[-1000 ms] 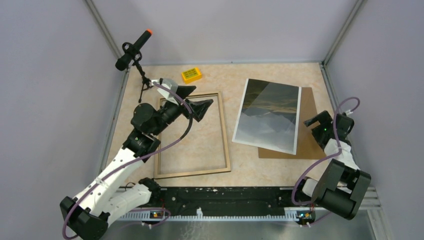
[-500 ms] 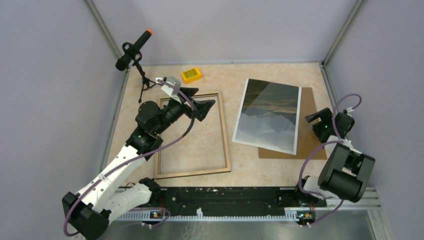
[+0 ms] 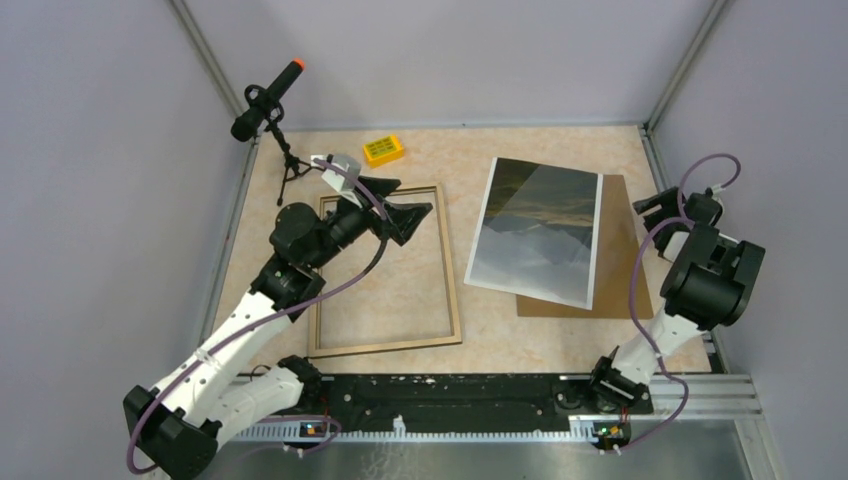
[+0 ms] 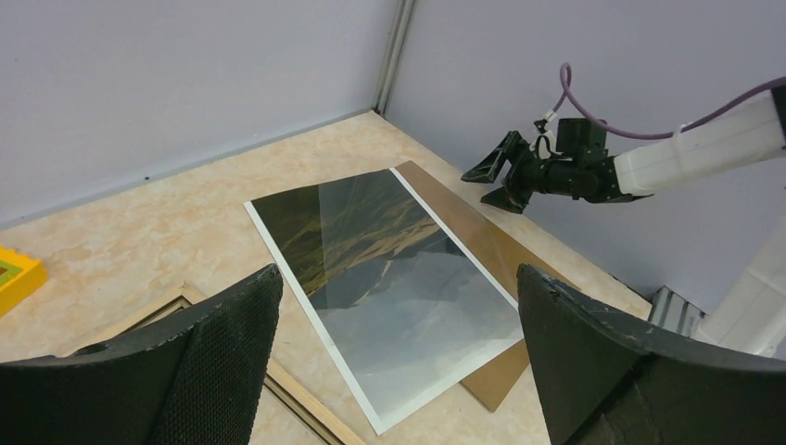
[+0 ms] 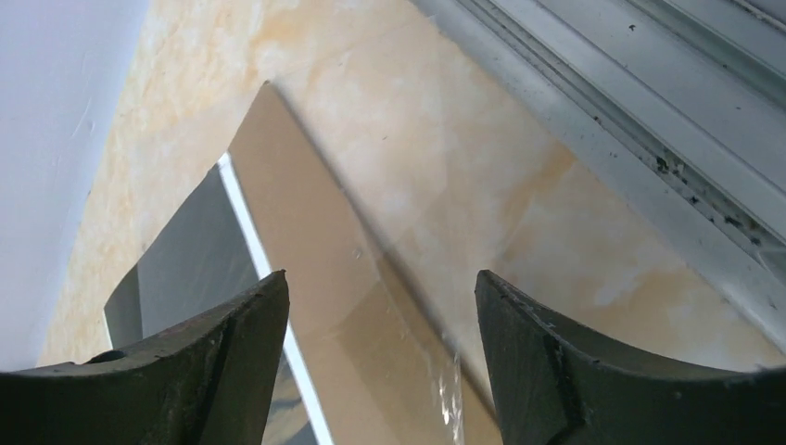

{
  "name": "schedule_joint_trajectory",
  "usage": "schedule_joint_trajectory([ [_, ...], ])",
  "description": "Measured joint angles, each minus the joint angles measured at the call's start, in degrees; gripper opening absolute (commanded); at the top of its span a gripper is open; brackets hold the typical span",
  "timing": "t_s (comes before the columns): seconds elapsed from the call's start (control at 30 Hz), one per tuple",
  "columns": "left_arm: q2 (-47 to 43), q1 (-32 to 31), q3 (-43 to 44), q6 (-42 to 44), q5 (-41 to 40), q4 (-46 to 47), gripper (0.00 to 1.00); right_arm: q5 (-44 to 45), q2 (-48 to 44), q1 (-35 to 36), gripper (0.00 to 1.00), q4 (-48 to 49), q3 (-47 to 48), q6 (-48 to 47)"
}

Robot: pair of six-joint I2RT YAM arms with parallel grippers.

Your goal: Put the photo into the frame

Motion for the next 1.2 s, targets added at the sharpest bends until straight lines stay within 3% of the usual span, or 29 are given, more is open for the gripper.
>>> schedule_joint_trajectory([
  [0.2, -0.6, 0.0, 0.0, -0.3, 0.4, -0.1, 0.99, -1.6, 7.0, -0.7, 0.68, 4.3, 3.4, 2.8],
  [0.37, -0.6, 0.0, 0.0, -0.9, 0.5, -0.3, 0.99, -4.8, 9.8, -1.2, 0.59, 9.9, 3.3, 5.7],
  [0.73, -0.4, 0.0, 0.0, -1.5, 0.5, -0.3, 0.99, -19.6, 17.8, -3.7, 0.4, 31.9, 0.3, 18.5],
  [0.93, 0.9, 0.0, 0.0, -1.8, 0.8, -0.3, 0.98, -24.8, 18.9, -3.7, 0.35, 41.9, -0.9, 23.8],
  [1.2, 1.4, 0.0, 0.0, -2.5, 1.7, -0.3, 0.99, -27.8, 19.9, -2.3, 0.33, 44.8, -0.8, 24.7],
])
